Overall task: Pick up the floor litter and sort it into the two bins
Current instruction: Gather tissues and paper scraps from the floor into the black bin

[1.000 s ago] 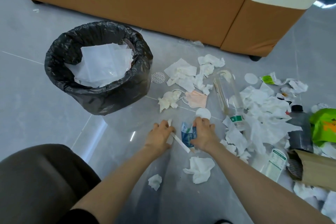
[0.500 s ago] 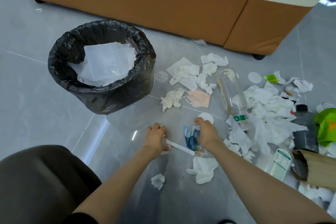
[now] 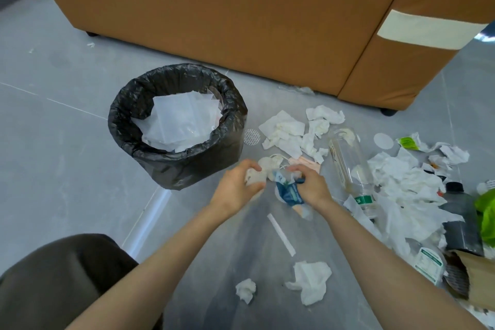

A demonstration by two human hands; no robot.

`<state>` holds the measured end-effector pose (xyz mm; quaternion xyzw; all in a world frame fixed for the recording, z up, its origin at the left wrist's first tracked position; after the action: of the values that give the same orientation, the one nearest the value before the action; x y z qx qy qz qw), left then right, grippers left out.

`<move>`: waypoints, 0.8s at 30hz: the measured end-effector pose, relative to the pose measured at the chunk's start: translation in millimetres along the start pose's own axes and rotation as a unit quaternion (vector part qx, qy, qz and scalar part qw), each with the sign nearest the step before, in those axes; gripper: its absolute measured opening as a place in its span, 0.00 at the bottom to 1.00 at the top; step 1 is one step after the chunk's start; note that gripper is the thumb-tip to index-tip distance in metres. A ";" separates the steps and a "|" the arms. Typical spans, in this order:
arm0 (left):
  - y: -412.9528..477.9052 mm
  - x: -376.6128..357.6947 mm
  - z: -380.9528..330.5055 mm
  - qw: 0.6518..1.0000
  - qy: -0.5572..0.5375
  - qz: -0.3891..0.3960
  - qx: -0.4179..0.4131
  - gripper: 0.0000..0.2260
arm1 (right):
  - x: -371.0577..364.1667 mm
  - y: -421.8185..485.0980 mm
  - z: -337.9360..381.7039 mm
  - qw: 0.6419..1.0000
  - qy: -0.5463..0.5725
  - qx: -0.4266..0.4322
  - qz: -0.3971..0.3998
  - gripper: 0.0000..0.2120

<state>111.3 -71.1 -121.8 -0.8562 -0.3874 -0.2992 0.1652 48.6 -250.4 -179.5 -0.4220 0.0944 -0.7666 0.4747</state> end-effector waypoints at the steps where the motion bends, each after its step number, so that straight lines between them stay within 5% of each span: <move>1: 4.8 17.3 -12.3 0.999 -0.024 -0.031 -0.016 0.11 | 9.7 -1.3 18.7 0.998 0.065 0.014 -0.009 0.16; 5: 23.3 93.0 -37.5 0.983 -0.078 -0.156 -0.056 0.07 | 40.5 -7.8 94.7 0.968 0.234 0.081 -0.049 0.19; 10: 25.5 160.5 -7.7 0.950 -0.136 -0.280 0.004 0.08 | 32.3 -22.9 184.2 0.972 0.172 0.162 -0.005 0.19; 14: 24.5 176.6 31.0 0.943 -0.158 -0.282 0.081 0.23 | 2.9 -38.3 238.7 0.971 0.116 0.208 0.008 0.23; 19: 21.8 167.6 44.2 0.974 -0.075 -0.173 0.130 0.32 | -30.4 -46.8 261.5 0.977 0.086 0.162 0.113 0.39; 24: 16.8 176.8 29.8 0.970 0.031 -0.208 0.124 0.29 | -27.8 -48.8 251.2 0.978 0.099 0.159 0.090 0.31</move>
<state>227.6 33.3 -32.3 -0.7196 -0.5862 -0.3030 0.2164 207.4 -137.8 -11.1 -0.2531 0.0551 -0.7641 0.5909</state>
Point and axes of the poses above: each hand's wrist, its own y-axis towards the middle knuckle, its own x-axis out of the back of the hand, z = x × y, the point moved 4 cm from there along y, towards the middle knuckle, and after that the axes turned 12 degrees about -x, right-handed, at the moved point
